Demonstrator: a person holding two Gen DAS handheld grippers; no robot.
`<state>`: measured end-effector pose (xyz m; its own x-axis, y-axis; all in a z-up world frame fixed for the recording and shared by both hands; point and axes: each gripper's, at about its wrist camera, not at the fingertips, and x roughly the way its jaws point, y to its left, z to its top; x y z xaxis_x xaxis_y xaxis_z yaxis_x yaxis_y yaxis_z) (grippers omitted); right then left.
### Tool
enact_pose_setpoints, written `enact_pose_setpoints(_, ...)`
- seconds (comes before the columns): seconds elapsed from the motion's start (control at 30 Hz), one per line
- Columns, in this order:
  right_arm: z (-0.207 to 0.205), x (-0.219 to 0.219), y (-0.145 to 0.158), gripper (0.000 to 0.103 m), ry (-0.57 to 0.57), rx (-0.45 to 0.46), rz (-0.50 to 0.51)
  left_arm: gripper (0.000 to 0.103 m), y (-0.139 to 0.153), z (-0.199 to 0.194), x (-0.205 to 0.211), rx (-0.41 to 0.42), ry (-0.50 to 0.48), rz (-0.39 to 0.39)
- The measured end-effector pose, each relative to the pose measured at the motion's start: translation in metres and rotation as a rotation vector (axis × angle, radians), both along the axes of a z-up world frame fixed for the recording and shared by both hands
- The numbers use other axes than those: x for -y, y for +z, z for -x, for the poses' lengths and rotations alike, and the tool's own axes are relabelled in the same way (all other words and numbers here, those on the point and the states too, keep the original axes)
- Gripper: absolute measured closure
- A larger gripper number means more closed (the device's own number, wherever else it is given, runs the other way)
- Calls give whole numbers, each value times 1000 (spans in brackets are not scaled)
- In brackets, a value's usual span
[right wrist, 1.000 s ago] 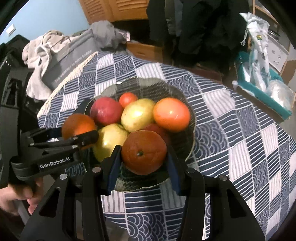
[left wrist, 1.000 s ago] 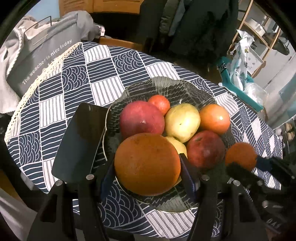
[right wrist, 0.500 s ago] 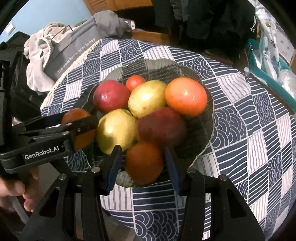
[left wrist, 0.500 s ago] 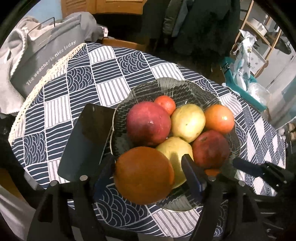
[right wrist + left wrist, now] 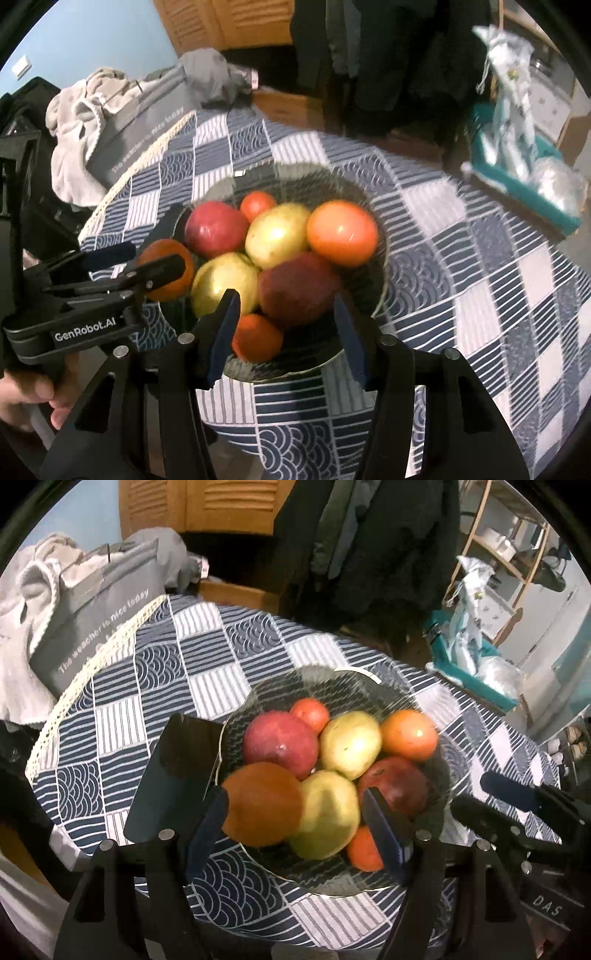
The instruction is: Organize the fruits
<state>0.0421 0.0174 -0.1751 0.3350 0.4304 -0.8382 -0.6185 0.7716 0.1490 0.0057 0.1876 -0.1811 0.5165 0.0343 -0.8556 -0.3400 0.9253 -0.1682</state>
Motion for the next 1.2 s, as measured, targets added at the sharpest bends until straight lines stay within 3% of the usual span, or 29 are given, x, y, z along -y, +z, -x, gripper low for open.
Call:
enact_pose_setpoints(0.43, 4, 30, 63, 44, -87, 166, -43, 27, 60, 12, 21, 162, -46, 1)
enact_pose_setpoints(0.77, 14, 61, 107, 38, -139, 288, -84, 23, 103, 22, 36, 267, -62, -68)
enact_pose_setpoints(1.2, 28, 101, 143, 31, -194, 378, -128, 15, 141, 32, 57, 370, -77, -140)
